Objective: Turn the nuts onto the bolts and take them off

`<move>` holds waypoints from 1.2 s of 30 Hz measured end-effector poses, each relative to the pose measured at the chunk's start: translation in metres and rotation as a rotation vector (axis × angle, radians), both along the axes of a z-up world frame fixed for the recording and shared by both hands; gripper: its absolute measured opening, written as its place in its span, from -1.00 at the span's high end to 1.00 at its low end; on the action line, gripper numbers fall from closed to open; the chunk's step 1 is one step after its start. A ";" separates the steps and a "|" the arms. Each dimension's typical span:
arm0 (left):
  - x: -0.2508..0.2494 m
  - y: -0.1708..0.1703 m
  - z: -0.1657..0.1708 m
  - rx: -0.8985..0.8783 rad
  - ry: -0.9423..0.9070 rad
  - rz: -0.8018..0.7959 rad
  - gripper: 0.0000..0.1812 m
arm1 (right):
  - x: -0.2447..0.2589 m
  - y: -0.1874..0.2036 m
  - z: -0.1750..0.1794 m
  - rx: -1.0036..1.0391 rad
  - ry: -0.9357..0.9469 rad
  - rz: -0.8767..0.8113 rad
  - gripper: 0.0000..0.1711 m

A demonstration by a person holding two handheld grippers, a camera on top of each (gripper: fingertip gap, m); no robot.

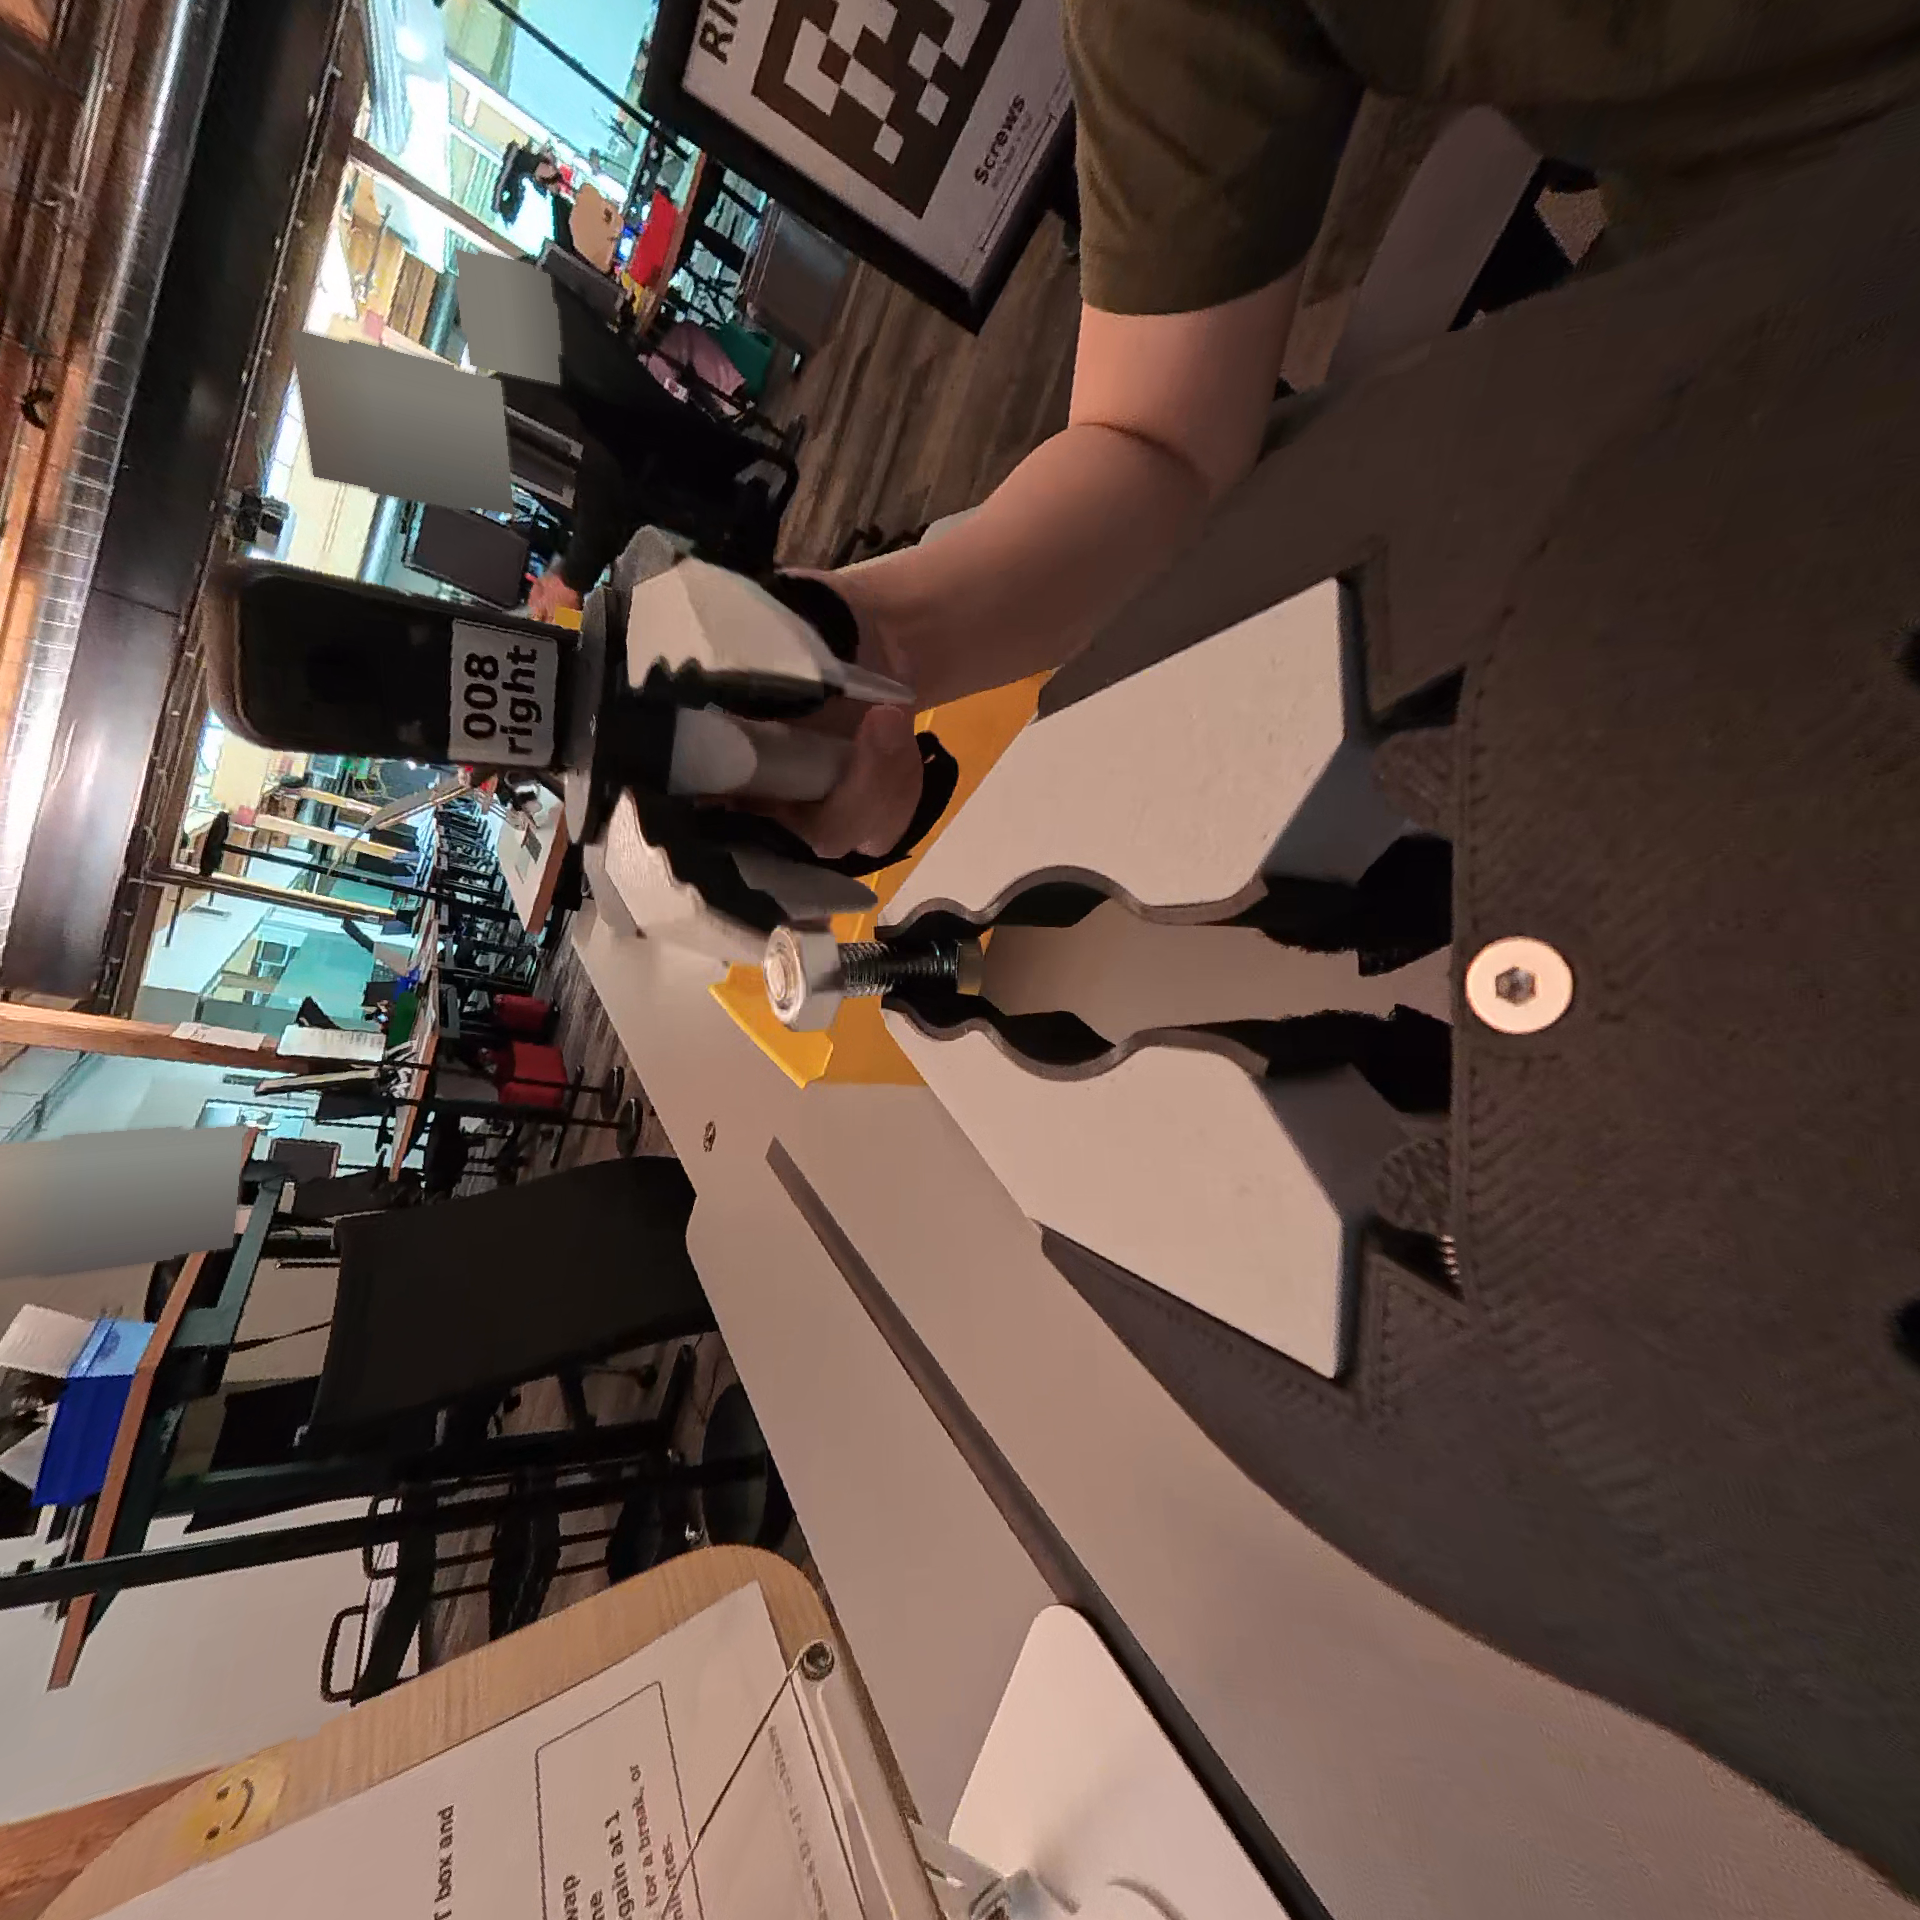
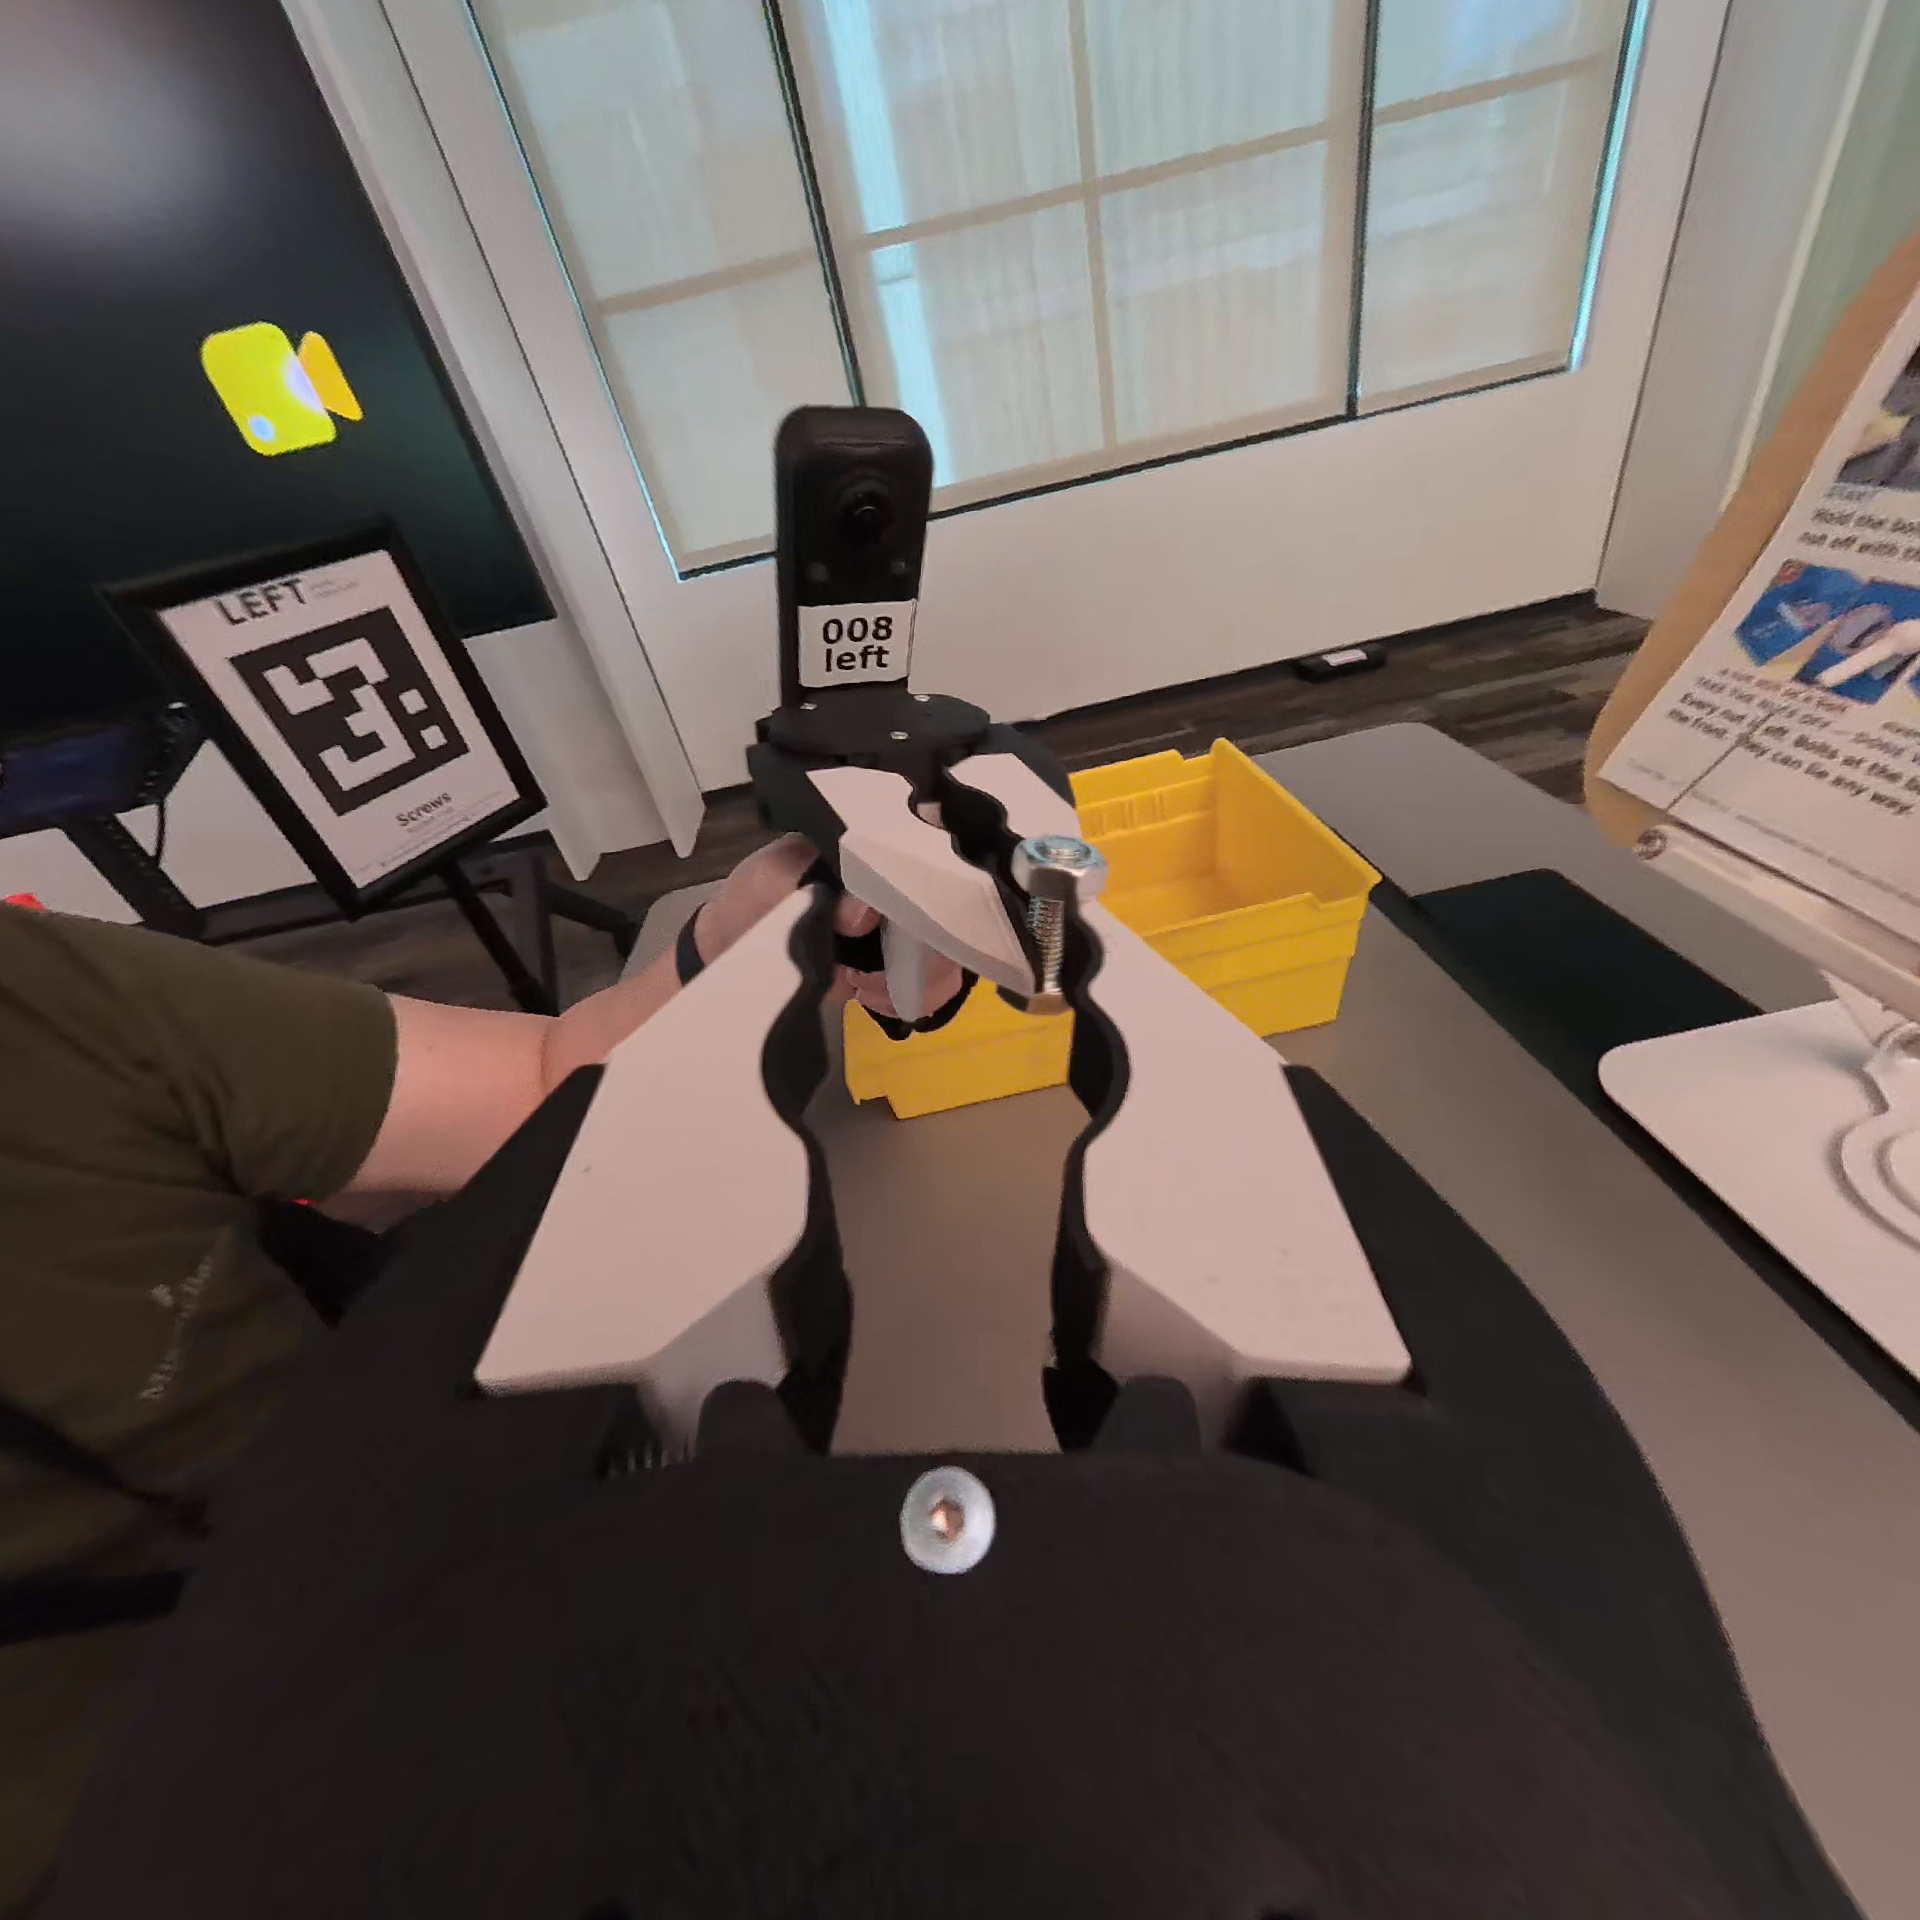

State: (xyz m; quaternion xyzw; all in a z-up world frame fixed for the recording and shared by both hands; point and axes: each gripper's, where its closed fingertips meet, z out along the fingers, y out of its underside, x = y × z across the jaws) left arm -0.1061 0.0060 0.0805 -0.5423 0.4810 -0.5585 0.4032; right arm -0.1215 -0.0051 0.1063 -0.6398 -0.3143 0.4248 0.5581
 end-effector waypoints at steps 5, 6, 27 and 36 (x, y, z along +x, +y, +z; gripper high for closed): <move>0.001 -0.007 0.000 0.001 0.008 -0.029 0.92 | 0.002 0.009 0.001 0.007 0.020 -0.052 0.26; 0.002 -0.009 -0.001 0.004 0.012 -0.035 0.92 | -0.001 0.010 -0.003 0.008 0.000 -0.056 0.22; -0.004 0.004 0.006 0.000 -0.030 0.018 0.93 | 0.004 -0.003 0.008 0.087 -0.020 -0.028 0.72; 0.002 -0.005 0.001 0.008 -0.007 -0.020 0.93 | -0.008 0.002 -0.007 0.100 -0.109 -0.034 0.38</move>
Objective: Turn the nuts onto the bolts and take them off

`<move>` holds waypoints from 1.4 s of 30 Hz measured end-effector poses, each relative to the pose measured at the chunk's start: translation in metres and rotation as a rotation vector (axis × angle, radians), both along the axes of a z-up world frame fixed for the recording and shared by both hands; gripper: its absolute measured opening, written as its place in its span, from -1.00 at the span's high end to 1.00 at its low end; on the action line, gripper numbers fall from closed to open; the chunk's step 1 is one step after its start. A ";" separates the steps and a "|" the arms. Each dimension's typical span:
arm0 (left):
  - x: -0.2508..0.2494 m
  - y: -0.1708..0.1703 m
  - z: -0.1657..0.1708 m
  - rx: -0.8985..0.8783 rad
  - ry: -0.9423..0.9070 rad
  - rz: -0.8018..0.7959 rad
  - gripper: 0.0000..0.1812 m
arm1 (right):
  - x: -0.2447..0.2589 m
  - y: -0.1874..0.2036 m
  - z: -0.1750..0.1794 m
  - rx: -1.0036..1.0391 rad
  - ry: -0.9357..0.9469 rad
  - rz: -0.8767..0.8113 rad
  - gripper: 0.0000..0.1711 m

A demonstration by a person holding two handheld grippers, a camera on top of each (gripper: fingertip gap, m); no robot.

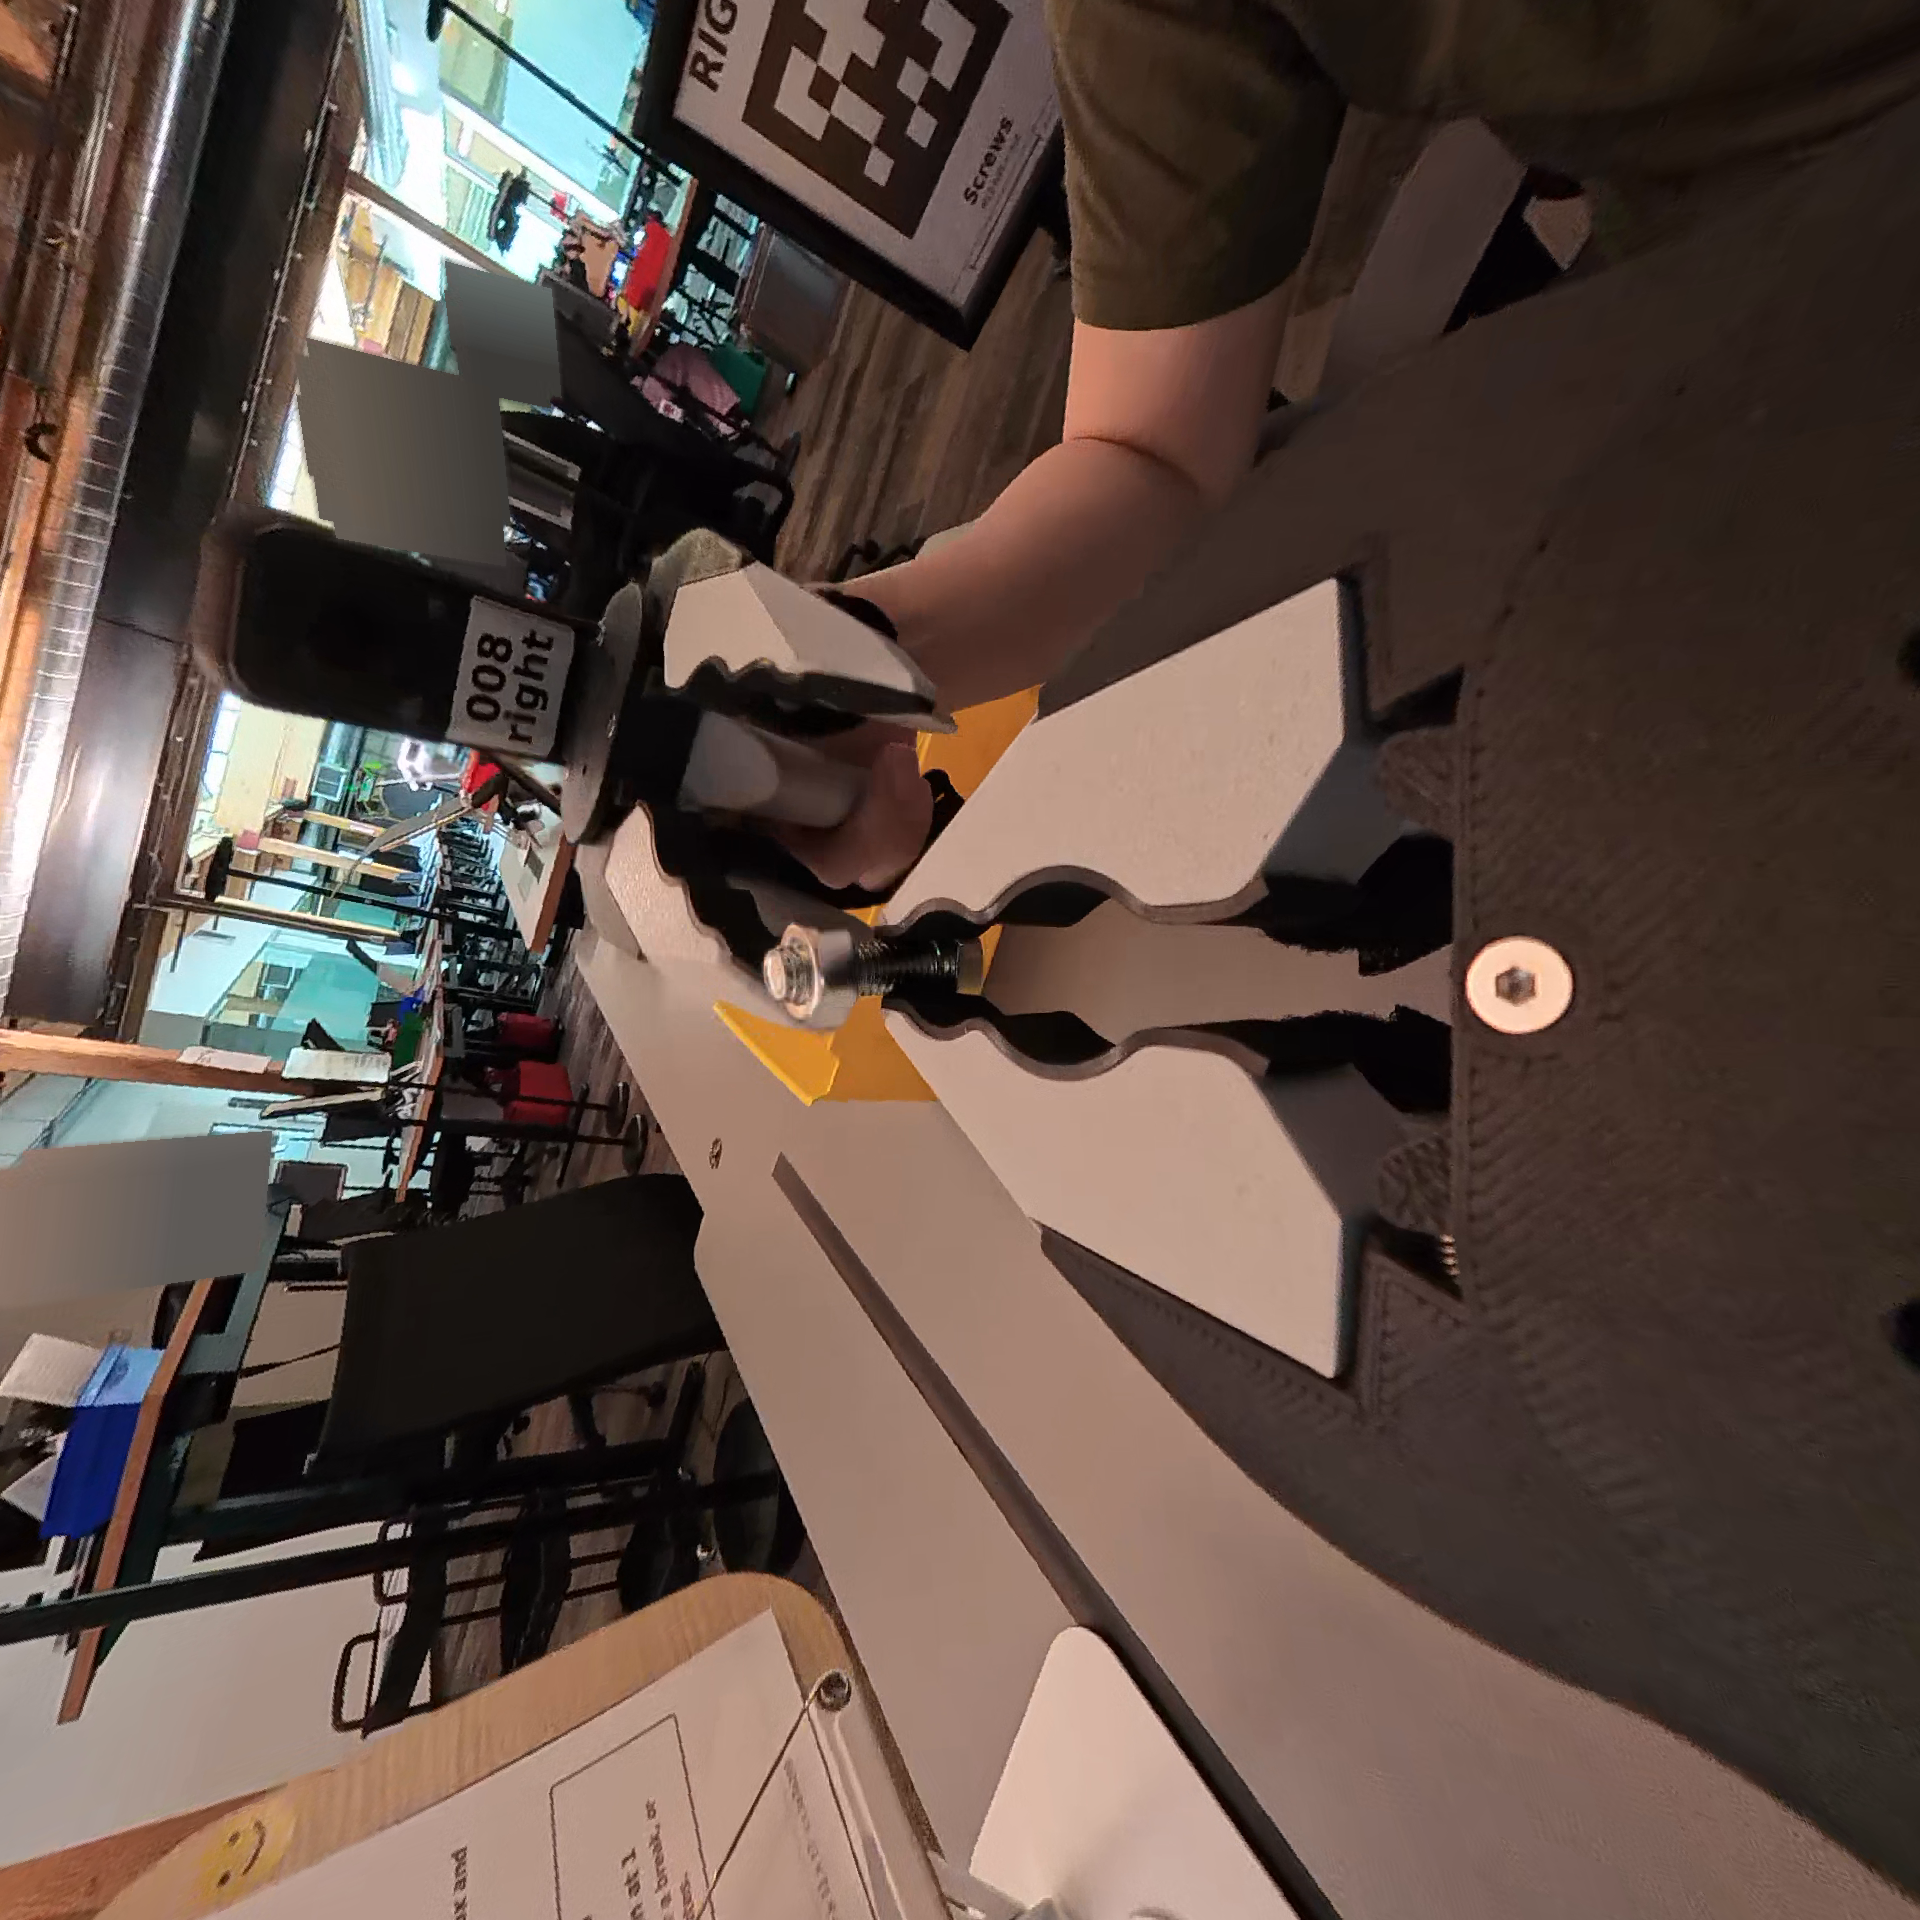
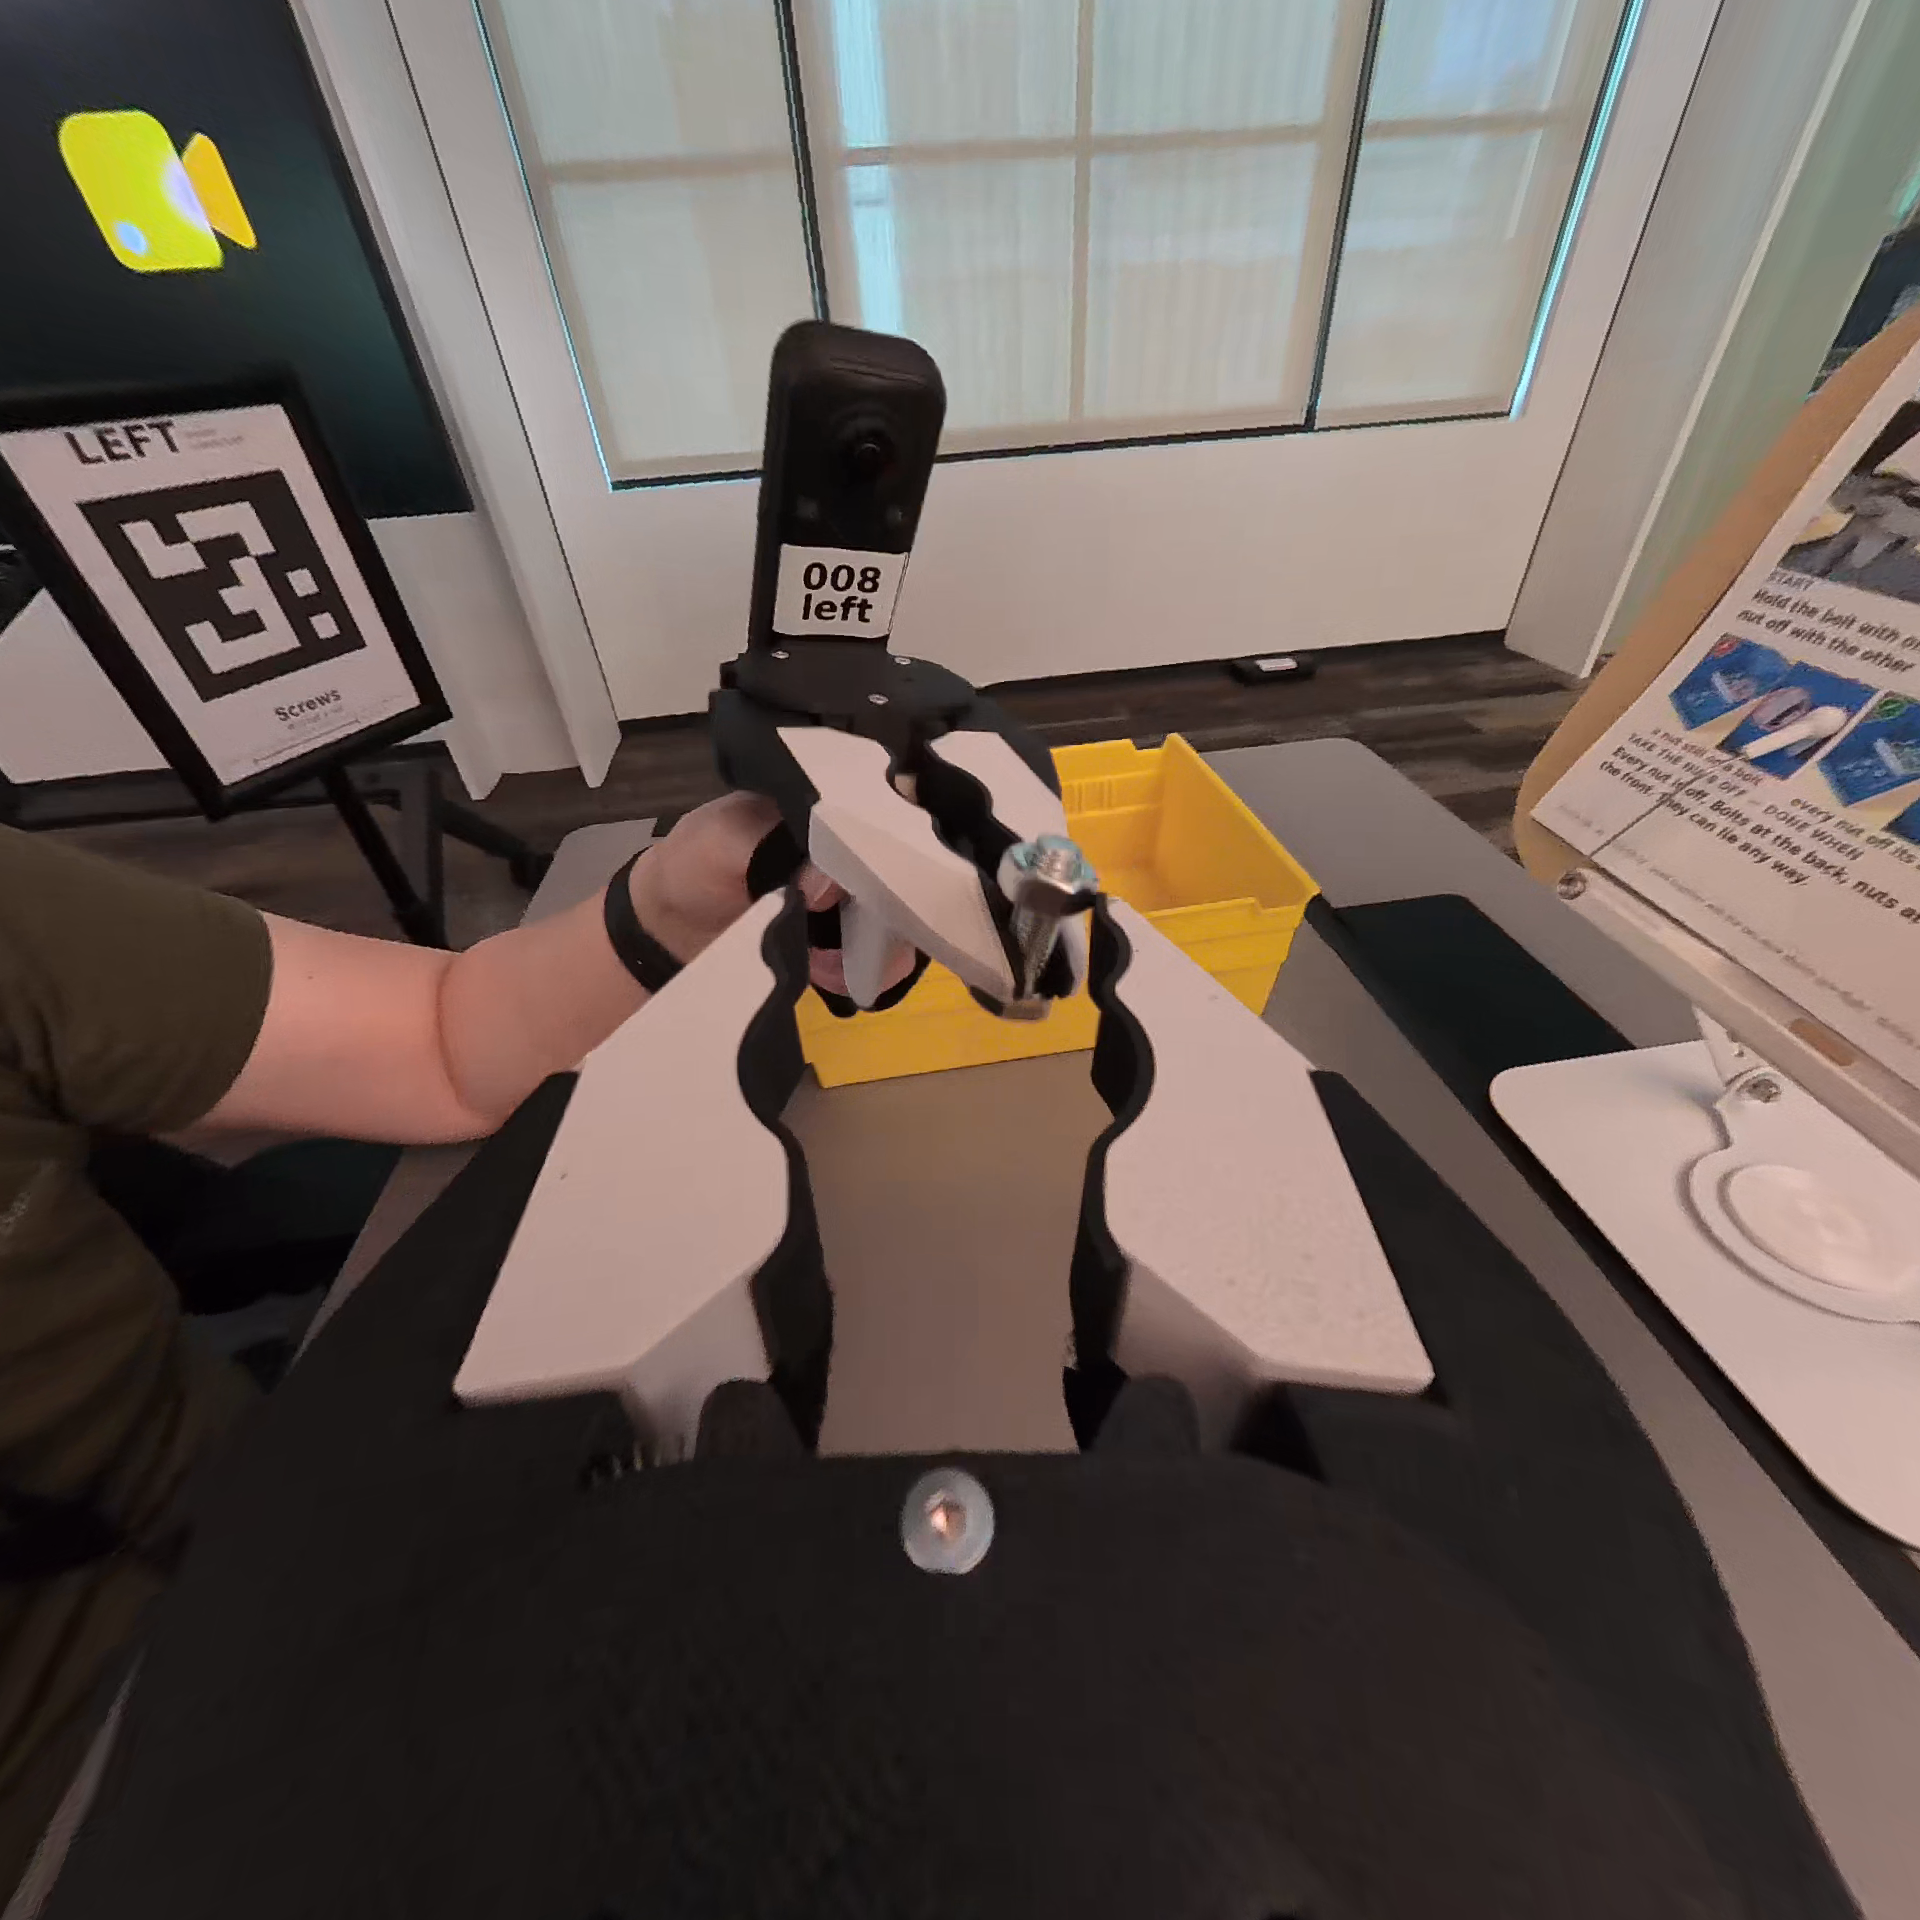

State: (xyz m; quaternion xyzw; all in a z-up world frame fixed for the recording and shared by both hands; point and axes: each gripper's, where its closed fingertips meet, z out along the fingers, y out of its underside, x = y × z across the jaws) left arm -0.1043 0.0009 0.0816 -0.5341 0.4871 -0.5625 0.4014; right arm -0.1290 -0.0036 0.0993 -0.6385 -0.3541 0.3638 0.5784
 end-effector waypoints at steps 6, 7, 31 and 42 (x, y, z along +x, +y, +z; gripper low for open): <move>-0.005 0.001 0.004 -0.001 -0.011 -0.011 0.92 | 0.007 -0.002 0.011 -0.012 0.076 0.008 0.38; -0.004 -0.002 0.004 0.000 -0.012 -0.023 0.92 | 0.004 -0.001 0.007 -0.015 0.063 0.006 0.31; -0.002 -0.019 0.011 0.065 -0.047 -0.069 0.91 | 0.001 0.002 0.011 -0.067 0.143 0.031 0.80; -0.022 -0.008 0.035 0.083 -0.051 0.016 0.27 | 0.259 -0.044 -0.039 -0.296 -0.580 -0.910 0.79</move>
